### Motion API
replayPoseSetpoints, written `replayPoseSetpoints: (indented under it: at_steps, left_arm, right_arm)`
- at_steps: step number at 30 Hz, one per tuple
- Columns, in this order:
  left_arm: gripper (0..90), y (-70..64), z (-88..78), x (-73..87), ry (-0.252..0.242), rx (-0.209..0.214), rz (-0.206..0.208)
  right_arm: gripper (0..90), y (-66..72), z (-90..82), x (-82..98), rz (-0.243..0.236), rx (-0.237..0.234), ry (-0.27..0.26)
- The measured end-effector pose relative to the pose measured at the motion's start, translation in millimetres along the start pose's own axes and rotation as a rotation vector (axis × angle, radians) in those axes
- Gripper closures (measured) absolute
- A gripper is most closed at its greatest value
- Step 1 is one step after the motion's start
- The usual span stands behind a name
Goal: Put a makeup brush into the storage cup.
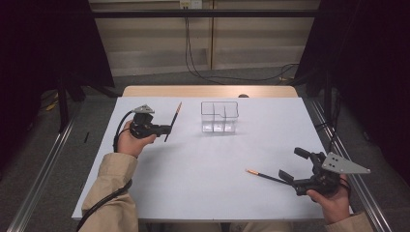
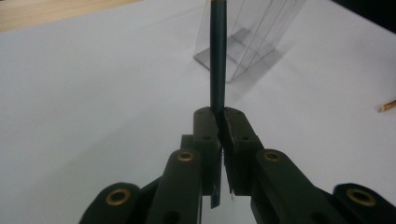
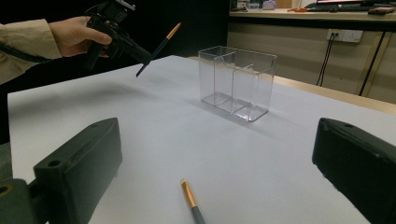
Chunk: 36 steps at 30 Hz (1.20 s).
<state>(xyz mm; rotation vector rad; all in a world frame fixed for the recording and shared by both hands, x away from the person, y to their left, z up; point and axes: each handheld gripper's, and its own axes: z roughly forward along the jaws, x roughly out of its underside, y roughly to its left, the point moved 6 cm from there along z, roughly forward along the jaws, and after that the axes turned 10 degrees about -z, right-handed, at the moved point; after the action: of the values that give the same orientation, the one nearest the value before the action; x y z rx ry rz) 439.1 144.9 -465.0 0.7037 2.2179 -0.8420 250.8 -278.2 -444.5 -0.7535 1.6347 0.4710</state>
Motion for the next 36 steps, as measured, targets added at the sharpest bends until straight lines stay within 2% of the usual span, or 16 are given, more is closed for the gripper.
replayPoseSetpoints:
  at_steps: [5, 9, 16, 20, 22, 26, 36]
  left_arm:
    - [84.5, -6.4, 1.5, -0.4, -0.055, 0.028, 0.006]
    - [84.5, -12.2, 2.8, -0.9, -0.074, 0.042, 0.023]
    - [84.5, -26.8, 4.2, -2.6, -0.129, 0.098, 0.029]
    - [84.5, -34.7, 5.6, -3.7, -0.145, 0.123, 0.035]
    - [84.5, -38.6, 7.1, -3.7, -0.155, 0.149, 0.028]
    - [84.5, -43.7, 10.2, -3.4, -0.167, 0.167, 0.034]
    - [84.5, -52.5, 14.3, 0.3, -0.193, 0.189, 0.04]
  right_arm:
    - [0.8, 0.0, 0.0, -0.2, -0.001, 0.002, -0.001]
    - [0.8, -0.5, -0.3, -0.1, -0.001, 0.002, -0.001]
    - [0.8, -0.1, 0.2, 0.2, -0.001, 0.0, 0.001]
    - [0.8, 0.2, 0.8, 0.3, 0.0, -0.002, 0.001]
    - [0.8, 0.3, 1.0, 0.2, -0.001, -0.001, 0.001]
    - [0.8, 1.1, 1.3, 0.3, -0.004, -0.004, 0.003]
    - [0.8, 1.0, 1.2, 0.7, -0.003, -0.003, 0.004]
